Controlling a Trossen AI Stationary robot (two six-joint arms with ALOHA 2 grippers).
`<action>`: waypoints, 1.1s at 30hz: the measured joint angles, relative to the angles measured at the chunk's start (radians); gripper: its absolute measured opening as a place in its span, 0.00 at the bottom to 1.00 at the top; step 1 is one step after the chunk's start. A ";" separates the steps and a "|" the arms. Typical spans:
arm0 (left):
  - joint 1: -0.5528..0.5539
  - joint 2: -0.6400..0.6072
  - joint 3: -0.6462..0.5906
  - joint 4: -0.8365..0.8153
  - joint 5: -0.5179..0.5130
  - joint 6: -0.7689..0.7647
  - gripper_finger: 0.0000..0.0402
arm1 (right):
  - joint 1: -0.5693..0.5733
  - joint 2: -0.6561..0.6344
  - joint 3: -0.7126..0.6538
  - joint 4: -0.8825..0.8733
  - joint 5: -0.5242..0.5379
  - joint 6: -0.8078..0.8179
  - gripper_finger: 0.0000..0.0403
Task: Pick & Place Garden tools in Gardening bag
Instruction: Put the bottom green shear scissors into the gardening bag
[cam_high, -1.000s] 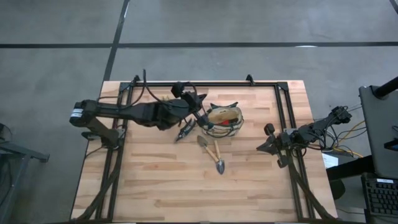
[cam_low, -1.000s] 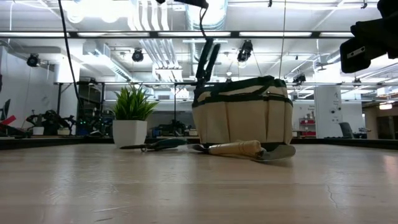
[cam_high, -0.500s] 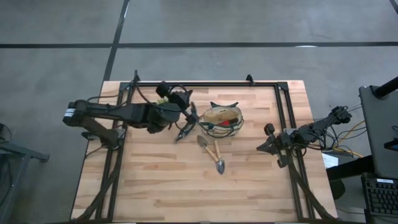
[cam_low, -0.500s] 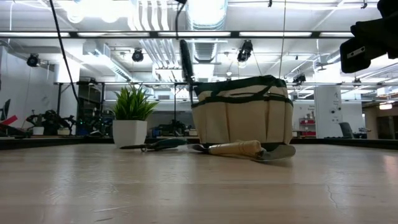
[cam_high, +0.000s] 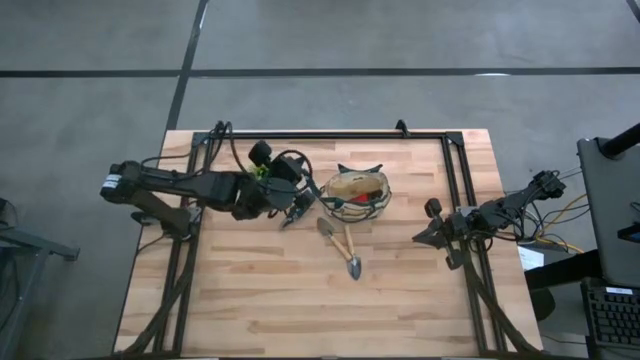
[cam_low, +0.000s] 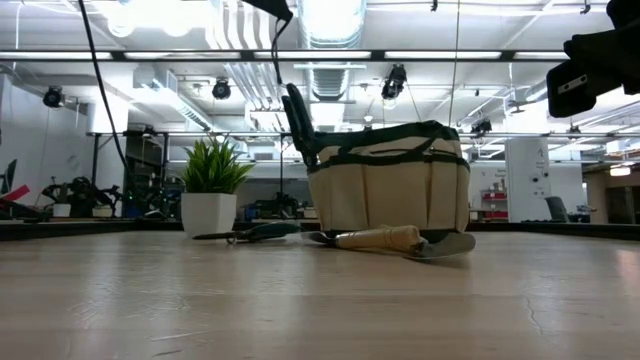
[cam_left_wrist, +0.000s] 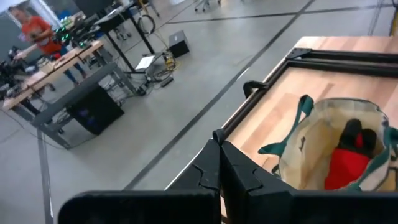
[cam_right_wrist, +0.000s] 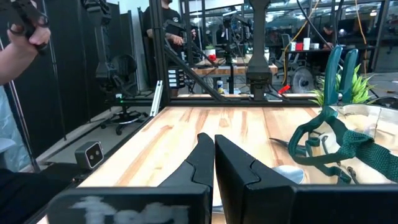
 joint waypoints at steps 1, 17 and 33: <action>-0.001 -0.001 0.000 0.001 0.004 0.013 0.00 | 0.000 0.000 0.000 0.000 0.000 0.000 0.02; -0.001 -0.018 0.012 0.023 0.417 0.118 0.00 | 0.000 0.000 0.000 0.000 0.000 0.000 0.02; 0.003 -0.131 0.026 -0.084 0.531 0.043 0.00 | 0.000 0.001 0.000 0.000 0.000 0.000 0.02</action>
